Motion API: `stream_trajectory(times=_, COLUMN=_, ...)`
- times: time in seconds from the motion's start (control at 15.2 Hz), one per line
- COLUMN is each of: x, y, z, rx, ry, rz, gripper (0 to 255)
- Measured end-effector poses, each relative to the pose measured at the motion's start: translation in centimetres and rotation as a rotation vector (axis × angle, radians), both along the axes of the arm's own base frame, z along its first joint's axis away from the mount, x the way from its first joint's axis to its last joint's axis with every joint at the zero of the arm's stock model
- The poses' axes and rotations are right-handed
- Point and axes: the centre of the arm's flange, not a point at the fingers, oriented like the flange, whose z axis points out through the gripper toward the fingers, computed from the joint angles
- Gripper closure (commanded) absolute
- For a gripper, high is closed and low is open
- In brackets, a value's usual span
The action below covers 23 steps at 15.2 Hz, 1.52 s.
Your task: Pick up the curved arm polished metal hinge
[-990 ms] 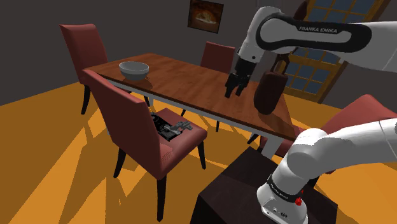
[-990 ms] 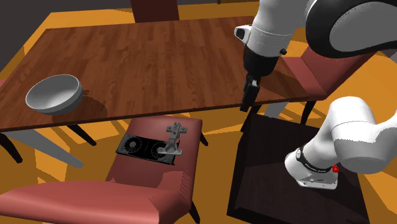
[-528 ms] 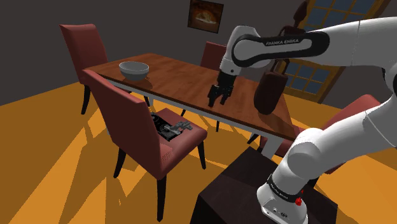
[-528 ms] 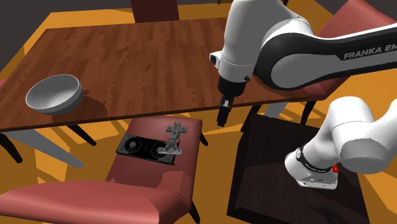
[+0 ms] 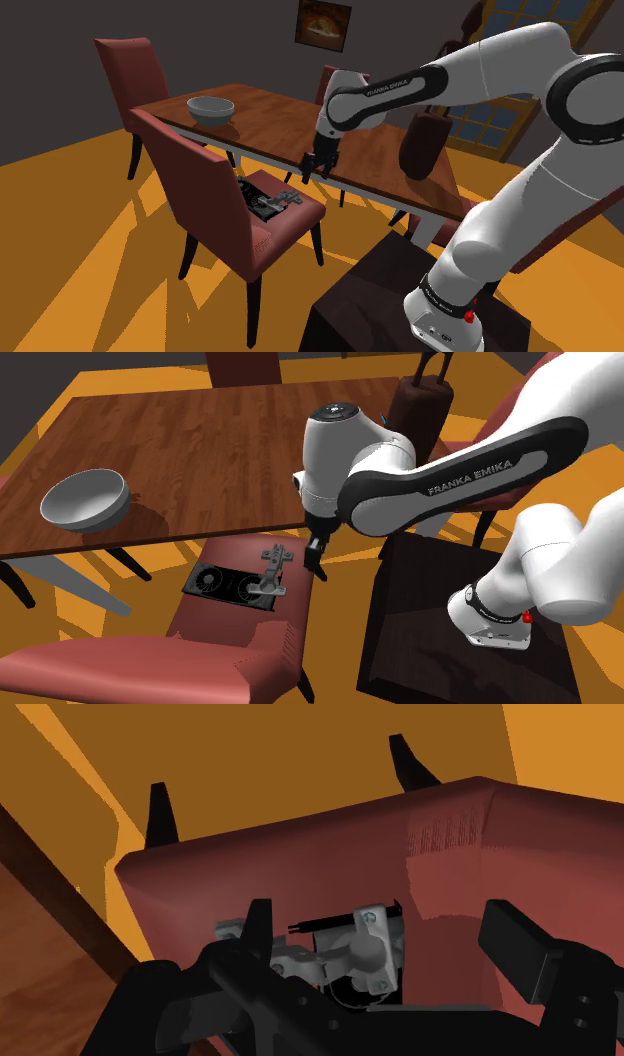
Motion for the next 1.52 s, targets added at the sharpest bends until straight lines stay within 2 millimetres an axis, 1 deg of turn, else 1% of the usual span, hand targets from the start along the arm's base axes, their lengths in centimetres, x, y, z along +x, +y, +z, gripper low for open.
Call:
stream_trajectory(times=0.07, x=0.6, y=0.5, z=-0.9, rx=-0.001, ry=0.003, rz=-0.001, gripper=0)
stream_trajectory(times=0.26, x=3.2, y=1.5, z=-4.0, rx=-0.002, ry=0.009, rz=-0.006, gripper=0)
stream_trajectory(times=0.4, x=5.0, y=2.8, z=-6.2, rx=-0.003, ry=0.014, rz=-0.008, gripper=0)
stream_trajectory(times=0.59, x=7.4, y=3.4, z=-9.2, rx=-0.004, ry=0.021, rz=-0.013, gripper=0)
stream_trajectory(times=0.73, x=8.5, y=4.1, z=-11.2, rx=-0.006, ry=0.026, rz=-0.015, gripper=0)
stream_trajectory(times=0.86, x=10.1, y=4.8, z=-13.1, rx=-0.007, ry=0.031, rz=-0.018, gripper=0)
stream_trajectory(times=0.92, x=10.7, y=5.0, z=-13.9, rx=-0.007, ry=0.033, rz=-0.019, gripper=0)
stream_trajectory(times=1.39, x=11.1, y=5.2, z=-17.9, rx=-0.007, ry=0.034, rz=-0.020, gripper=0)
stream_trajectory(times=1.45, x=11.1, y=5.2, z=-18.3, rx=-0.008, ry=0.034, rz=-0.020, gripper=0)
stream_trajectory(times=1.52, x=11.1, y=5.2, z=-18.4, rx=-0.008, ry=0.034, rz=-0.020, gripper=255)
